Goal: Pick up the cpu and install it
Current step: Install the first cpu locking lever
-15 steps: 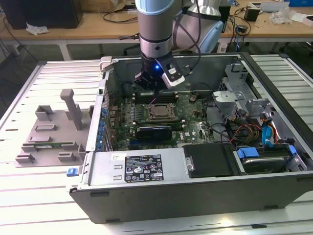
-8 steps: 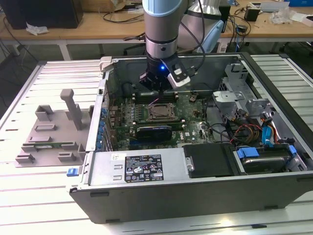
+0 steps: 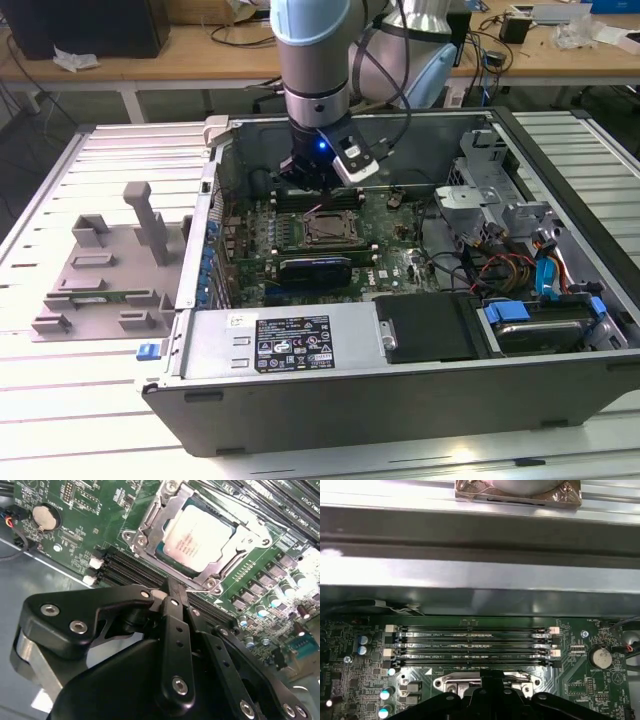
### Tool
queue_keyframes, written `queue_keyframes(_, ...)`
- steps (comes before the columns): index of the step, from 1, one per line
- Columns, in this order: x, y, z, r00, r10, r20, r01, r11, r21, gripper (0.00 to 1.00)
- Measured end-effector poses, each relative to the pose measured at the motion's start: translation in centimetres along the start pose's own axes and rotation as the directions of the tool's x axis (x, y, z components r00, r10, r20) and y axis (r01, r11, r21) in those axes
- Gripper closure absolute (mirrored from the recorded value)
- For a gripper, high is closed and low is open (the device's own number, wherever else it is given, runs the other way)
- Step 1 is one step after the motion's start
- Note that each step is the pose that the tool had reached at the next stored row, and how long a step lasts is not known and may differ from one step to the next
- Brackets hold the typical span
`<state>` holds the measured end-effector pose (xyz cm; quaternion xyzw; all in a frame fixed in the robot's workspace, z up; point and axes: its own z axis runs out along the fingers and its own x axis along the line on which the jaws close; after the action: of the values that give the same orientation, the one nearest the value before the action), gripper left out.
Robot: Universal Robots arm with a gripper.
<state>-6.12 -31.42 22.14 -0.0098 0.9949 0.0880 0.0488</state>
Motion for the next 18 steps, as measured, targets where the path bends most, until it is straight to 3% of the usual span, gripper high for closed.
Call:
queue_keyframes(2,0.15,-0.03,0.13,0.9999,0.001,0.0105,-0.001,1.0000,0.0006,0.89)
queue_keyframes(4,0.16,-0.05,0.28,0.9999,0.004,0.0163,-0.004,1.0000,0.0007,0.89)
queue_keyframes(12,0.10,0.10,0.75,0.9986,0.047,0.0248,-0.047,0.9989,0.0051,0.89)
queue_keyframes(18,0.12,1.04,1.24,0.9976,0.063,0.0279,-0.064,0.9980,0.0066,0.89)
